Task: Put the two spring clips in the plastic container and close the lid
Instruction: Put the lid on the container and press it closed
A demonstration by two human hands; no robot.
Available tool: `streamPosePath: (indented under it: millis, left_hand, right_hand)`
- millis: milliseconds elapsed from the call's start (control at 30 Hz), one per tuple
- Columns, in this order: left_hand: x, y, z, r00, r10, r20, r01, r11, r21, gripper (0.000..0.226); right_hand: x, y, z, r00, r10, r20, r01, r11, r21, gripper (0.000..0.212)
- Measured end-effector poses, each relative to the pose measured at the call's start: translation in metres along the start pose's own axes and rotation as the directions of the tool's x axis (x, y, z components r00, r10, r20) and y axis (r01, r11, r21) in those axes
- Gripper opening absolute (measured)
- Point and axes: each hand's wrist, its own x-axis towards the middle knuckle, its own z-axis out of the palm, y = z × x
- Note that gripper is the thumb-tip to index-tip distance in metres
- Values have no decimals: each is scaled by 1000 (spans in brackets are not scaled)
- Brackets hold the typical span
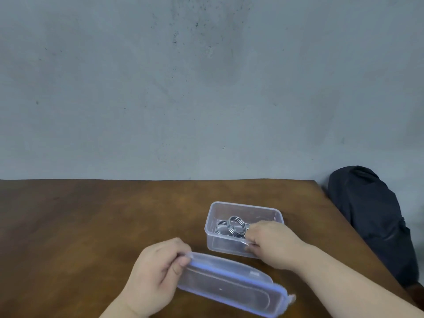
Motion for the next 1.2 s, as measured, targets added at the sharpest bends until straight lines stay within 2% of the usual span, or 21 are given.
streamPosePath:
  millis: [100, 233, 300, 333, 367, 400, 433, 500, 533, 600, 633, 733, 800, 833, 1000, 1100, 1200]
  left_hand:
    - [7, 2, 6, 986, -141, -95, 135, 989, -62, 35]
    - [23, 2, 14, 932, -343, -120, 329, 936, -121, 21]
    - [36, 0, 17, 898, -431, -92, 415, 897, -154, 19]
    - [44, -1, 19, 877, -474, -77, 455, 872, -182, 20]
    - [51, -4, 21, 857, -511, -64, 492, 849, -195, 25]
    - [59, -7, 23, 838, -544, -49, 526, 827, -200, 30]
    - [67, -10, 25, 816, -577, -33, 560, 803, -205, 33]
    - [84, -16, 32, 769, -639, 6, 622, 747, -233, 38]
    - [93, -19, 37, 754, -656, 26, 643, 730, -233, 40]
    - [110, -24, 48, 746, -663, 61, 660, 724, -200, 41]
    - [116, -26, 52, 744, -663, 76, 664, 725, -182, 39]
    - [126, -40, 61, 735, -664, 134, 672, 690, -268, 22]
    - [122, -54, 66, 701, -696, 157, 699, 624, -350, 9]
    - [117, -61, 69, 673, -723, 160, 721, 591, -361, 7]
    - [90, -78, 86, 544, -828, 137, 825, 497, -270, 6]
    - [88, -76, 93, 519, -851, 85, 848, 500, -174, 14]
    - [90, -76, 94, 510, -857, 73, 858, 501, -111, 18]
  right_hand:
    - [-2, 2, 16, 996, 33, 81, -35, 999, 23, 21]
    - [-2, 5, 14, 968, 228, 105, -248, 932, 265, 23]
    - [-9, 7, 2, 957, 278, 86, -285, 839, 463, 26]
    - [-16, 9, -5, 941, 333, 53, -287, 708, 646, 26]
    - [-22, 13, -7, 906, 422, 4, -244, 518, 820, 26]
    - [-28, 18, -11, 861, 507, -41, -144, 319, 937, 26]
    - [-32, 24, -13, 821, 565, -87, -50, 222, 974, 32]
    - [-39, 23, -19, 780, 602, -170, 37, 227, 973, 46]
    - [-40, 20, -23, 780, 597, -187, 46, 244, 969, 45]
    - [-37, 14, -27, 775, 591, -222, 1, 350, 937, 37]
    - [-34, 16, -25, 760, 614, -212, -36, 366, 930, 36]
    - [-22, 29, -14, 684, 719, -122, -103, 260, 960, 38]
    - [-17, 39, -5, 627, 778, -47, -137, 170, 976, 39]
    - [-14, 43, 0, 605, 796, -25, -167, 157, 973, 40]
    - [3, 50, 24, 527, 850, 3, -421, 258, 870, 32]
    - [9, 48, 31, 514, 858, -1, -538, 323, 778, 25]
    - [12, 47, 30, 503, 864, -7, -571, 338, 748, 19]
